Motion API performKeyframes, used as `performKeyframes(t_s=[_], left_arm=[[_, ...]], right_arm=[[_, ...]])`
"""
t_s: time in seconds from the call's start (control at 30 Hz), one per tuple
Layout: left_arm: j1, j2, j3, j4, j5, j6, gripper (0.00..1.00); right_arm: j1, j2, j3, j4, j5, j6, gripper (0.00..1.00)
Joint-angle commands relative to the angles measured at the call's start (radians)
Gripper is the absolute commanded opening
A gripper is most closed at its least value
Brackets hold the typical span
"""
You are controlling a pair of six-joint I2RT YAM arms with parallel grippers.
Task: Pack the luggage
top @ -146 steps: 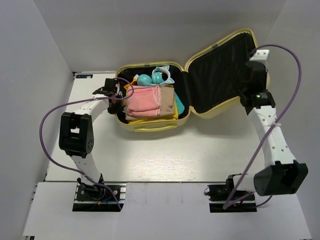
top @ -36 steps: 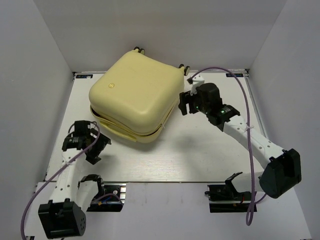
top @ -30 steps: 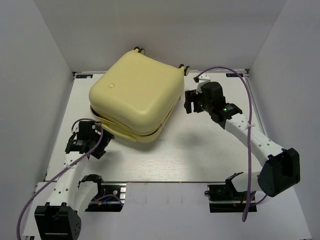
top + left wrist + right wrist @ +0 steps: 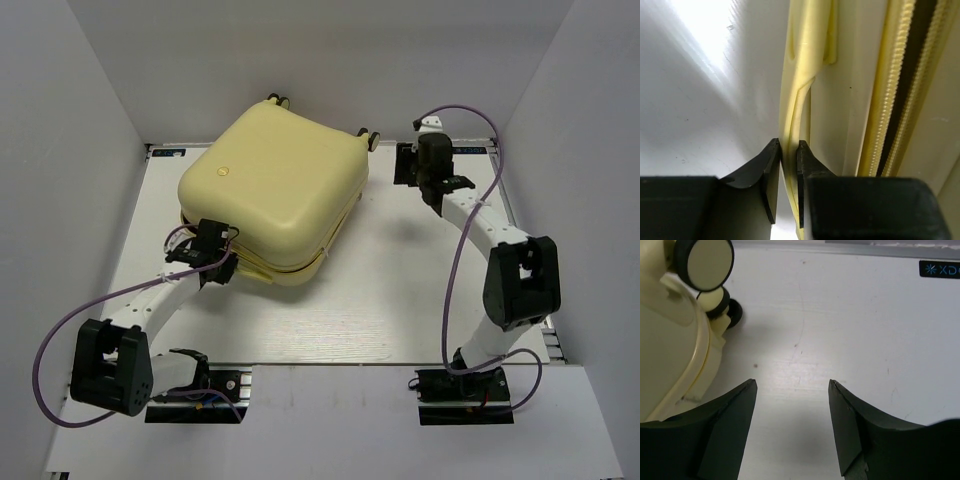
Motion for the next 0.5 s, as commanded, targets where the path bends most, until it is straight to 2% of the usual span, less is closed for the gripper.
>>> performKeyframes(t_s=[0.0,0.13,0.3,0.47], left_arm=[[0.015,0.010,-0.029,-0.213,-0.169,-0.042,0.00],[0.013,-0.019,-0.063,-0.207,-0.159,-0.019,0.00],[0.031,0.000,-0.064,-0.207,-0.102,0.044,0.00],[0.054,0.004,-0.081,-0.184,-0.065,0.076,0.00]], right_arm=[[-0.012,0.065,0.074,0.129,0.013,0.030,0.65],[-0.016,0.191,0.166,0.160,-0.059,0.070,0.65],[-0.006,0.318,0.329,0.238,-0.321,0.143,0.64],[0.005,0.475,0.510,0.262,-0.330,0.182,0.64]])
